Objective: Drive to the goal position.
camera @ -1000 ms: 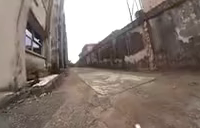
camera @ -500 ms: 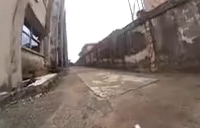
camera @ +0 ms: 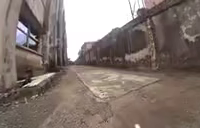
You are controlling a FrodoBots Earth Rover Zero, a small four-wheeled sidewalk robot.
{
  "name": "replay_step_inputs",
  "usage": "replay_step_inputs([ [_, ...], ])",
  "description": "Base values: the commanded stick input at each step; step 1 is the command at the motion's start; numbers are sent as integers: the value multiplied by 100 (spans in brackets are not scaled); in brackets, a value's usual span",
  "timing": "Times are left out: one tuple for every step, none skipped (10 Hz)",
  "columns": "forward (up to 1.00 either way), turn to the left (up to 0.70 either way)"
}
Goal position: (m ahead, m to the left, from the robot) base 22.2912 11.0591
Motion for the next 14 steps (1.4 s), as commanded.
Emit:
replay_step_inputs([
  [30,0],
  [30,0],
  [30,0],
  [30,0],
  [30,0],
  [30,0],
  [30,0],
  [30,0],
  [30,0],
  [30,0],
  [30,0],
  [30,0],
  [30,0],
  [30,0],
])
